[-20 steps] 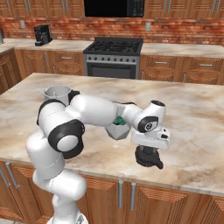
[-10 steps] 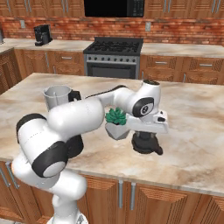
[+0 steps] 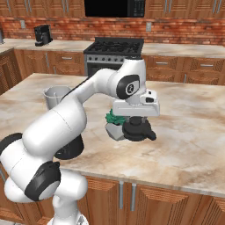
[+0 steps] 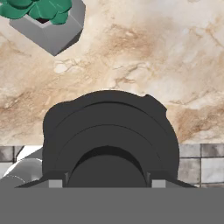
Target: Open the blender lid, put the orange in the blender, close the lid, and start the blender.
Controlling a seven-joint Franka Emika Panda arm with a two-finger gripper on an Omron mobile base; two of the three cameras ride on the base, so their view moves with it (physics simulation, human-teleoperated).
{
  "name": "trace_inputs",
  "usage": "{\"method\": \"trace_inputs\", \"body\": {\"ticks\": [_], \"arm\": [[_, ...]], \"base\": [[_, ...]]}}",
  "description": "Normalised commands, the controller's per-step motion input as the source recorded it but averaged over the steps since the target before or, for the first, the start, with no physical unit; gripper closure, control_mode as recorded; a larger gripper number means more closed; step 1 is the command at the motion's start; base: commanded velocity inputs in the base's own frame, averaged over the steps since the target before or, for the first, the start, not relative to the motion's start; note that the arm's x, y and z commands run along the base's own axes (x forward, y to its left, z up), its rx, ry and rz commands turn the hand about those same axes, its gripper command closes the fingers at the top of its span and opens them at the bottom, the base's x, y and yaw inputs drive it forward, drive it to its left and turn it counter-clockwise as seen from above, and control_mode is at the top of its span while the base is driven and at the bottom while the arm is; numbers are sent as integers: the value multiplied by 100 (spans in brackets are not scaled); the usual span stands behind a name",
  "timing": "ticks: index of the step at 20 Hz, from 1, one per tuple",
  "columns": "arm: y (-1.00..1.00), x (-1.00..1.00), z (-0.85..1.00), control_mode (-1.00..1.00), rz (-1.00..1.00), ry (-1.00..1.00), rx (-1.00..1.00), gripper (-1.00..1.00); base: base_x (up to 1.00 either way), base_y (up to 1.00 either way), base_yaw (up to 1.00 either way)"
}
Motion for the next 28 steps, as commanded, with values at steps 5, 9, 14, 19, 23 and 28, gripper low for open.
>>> {"method": "trace_inputs", "body": {"ticks": [5,9,14,19,23,28], "arm": [[57,-21,99,-100,1,0,-3,100],[65,-18,92,-100,5,0,-4,100],[71,-1,81,-100,8,1,-4,100],[80,0,47,-100,12,7,-3,100],[78,2,28,-100,17,10,0,100],[88,16,7,-100,18,7,0,100]], "base": [[0,0,0],[0,0,0],[0,0,0],[0,0,0],[0,0,0],[0,0,0]]}}
